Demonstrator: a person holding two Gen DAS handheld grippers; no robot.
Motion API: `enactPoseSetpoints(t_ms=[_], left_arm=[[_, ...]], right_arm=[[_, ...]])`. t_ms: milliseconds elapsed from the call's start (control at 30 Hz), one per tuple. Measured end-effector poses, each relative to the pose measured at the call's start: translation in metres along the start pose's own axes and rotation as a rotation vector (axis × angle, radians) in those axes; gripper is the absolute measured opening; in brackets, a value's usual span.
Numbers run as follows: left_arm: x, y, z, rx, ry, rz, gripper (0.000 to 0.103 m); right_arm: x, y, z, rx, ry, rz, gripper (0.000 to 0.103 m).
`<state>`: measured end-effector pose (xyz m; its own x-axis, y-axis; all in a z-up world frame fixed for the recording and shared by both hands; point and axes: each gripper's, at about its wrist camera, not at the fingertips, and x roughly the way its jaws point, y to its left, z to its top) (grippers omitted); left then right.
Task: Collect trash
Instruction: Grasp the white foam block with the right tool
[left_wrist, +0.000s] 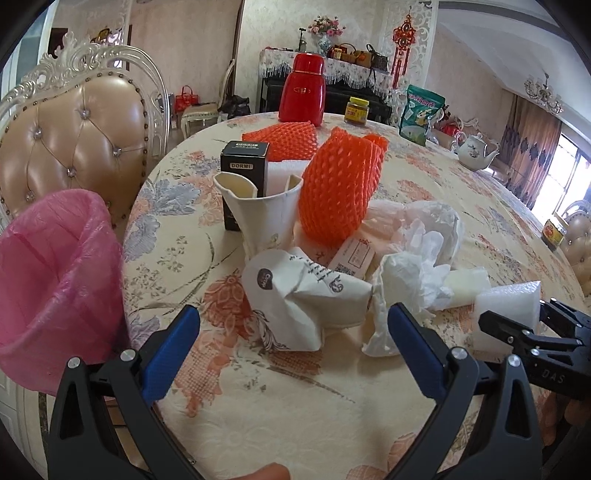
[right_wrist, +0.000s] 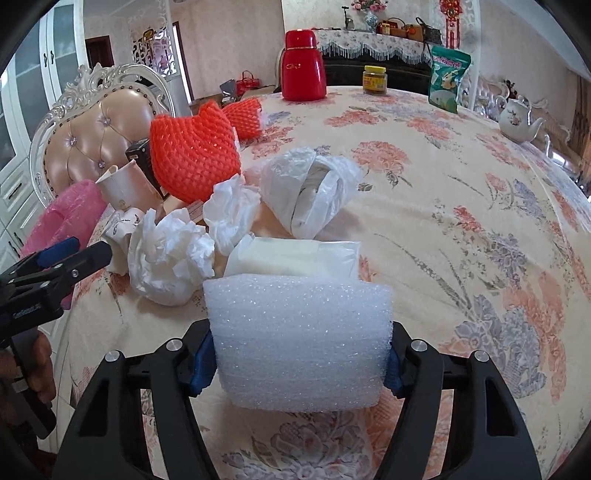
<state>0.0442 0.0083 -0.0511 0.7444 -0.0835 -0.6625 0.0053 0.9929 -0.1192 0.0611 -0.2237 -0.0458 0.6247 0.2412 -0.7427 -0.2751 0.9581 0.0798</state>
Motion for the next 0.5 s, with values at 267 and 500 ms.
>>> enactPoseSetpoints(t_ms=[267, 500], left_arm=[[-0.009, -0.021, 0.007, 0.056, -0.05, -0.018, 0.097], [-0.013, -0.034, 0.042, 0.091, -0.122, -0.019, 0.091]], right_arm=[[-0.014, -0.016, 0.007, 0.029, -0.051, -0.001, 0.066], [-0.025, -0.026, 0.023, 0.043, -0.102, 0.008, 0.066]])
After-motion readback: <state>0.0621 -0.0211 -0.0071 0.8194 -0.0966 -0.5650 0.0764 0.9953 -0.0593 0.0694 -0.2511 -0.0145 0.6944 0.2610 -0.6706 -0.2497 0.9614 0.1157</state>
